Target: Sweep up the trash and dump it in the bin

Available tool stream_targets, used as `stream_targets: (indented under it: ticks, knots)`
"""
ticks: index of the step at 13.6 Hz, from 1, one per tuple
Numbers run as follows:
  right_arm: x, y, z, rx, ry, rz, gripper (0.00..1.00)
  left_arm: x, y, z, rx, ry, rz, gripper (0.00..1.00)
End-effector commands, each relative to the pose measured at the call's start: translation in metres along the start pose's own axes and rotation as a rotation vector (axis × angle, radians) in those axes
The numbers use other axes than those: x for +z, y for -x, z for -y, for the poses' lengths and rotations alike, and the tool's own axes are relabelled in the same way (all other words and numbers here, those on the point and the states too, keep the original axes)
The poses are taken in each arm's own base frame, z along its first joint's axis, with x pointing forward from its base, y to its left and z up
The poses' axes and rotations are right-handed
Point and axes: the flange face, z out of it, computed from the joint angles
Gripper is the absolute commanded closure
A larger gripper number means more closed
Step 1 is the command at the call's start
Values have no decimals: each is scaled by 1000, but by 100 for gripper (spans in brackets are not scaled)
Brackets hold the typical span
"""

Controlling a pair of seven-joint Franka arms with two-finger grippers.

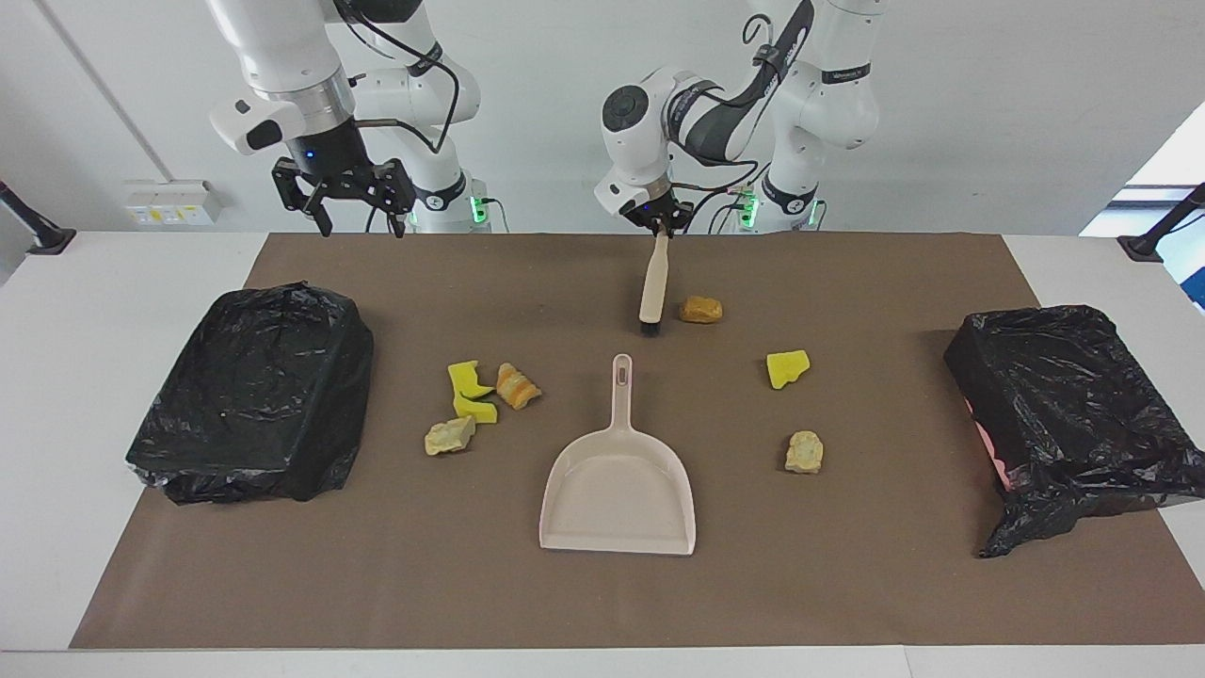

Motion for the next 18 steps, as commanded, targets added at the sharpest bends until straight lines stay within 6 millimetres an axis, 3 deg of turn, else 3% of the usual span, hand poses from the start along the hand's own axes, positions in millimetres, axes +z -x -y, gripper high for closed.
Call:
stream_targets:
  ticks: [1,3,5,7,9,12,14,18]
  knots:
    - [19,-11,29,39,-21,-8,0,10,-8,49,0,29,65,100]
    - [39,-18,48,66,-36,8,0,17,-30,89,-41,61,102,100]
    - [67,-29,83,121,-73,13,0,26,-58,139,-128,111,117,100]
    - [104,-38,115,164,-63,41,0,15,-80,191,-187,162,95,100]
    - [129,-50,153,188,-77,34,0,0,-90,238,-214,205,64,100]
    - [163,-51,195,204,-101,12,0,-46,-83,274,-263,232,19,100]
    - [189,-47,224,184,-111,11,0,-72,-70,285,-288,232,41,100]
    - [236,-37,273,127,-100,9,0,-70,-54,286,-538,191,102,100]
